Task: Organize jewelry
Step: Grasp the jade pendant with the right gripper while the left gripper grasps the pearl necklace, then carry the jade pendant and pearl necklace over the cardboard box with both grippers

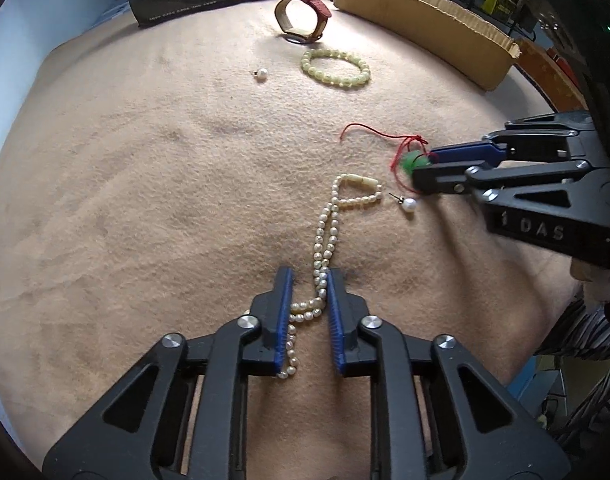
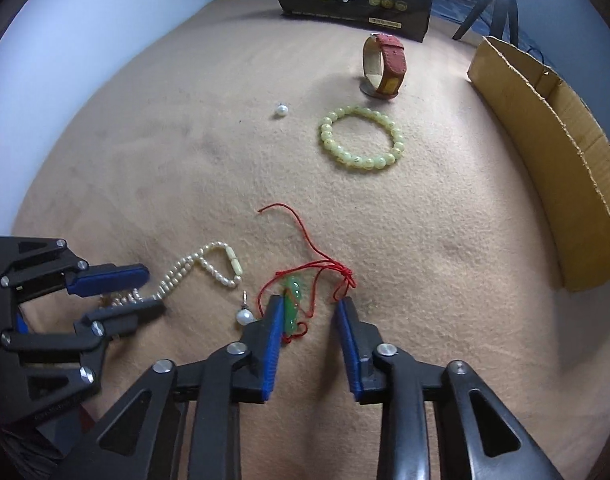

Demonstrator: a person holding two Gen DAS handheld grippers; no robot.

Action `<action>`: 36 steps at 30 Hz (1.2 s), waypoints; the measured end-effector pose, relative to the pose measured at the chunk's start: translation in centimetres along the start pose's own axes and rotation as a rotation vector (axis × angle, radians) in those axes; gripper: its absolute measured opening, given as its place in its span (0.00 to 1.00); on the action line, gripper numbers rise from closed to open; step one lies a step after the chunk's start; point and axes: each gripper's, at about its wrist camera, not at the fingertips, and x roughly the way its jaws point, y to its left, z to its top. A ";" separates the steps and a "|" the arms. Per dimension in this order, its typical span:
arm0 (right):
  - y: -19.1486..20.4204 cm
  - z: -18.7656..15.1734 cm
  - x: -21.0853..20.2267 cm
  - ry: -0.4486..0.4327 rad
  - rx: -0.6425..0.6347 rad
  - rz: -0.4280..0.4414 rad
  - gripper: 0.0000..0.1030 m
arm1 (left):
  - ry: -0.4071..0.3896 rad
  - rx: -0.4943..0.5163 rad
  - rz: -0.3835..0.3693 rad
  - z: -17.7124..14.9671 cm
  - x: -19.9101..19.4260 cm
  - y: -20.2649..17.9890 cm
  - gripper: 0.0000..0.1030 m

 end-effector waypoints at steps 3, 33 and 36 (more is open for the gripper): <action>-0.6 -0.2 -0.1 -0.002 0.009 0.003 0.12 | -0.004 -0.003 0.014 0.1 0.1 0.2 0.07; -4.2 0.6 -5.1 -0.156 0.056 -0.003 0.04 | -0.268 -0.184 -0.063 4.8 -8.8 3.1 0.02; -4.5 0.9 -5.8 -0.176 0.062 -0.005 0.04 | -0.291 -0.183 -0.070 5.5 -9.7 2.9 0.02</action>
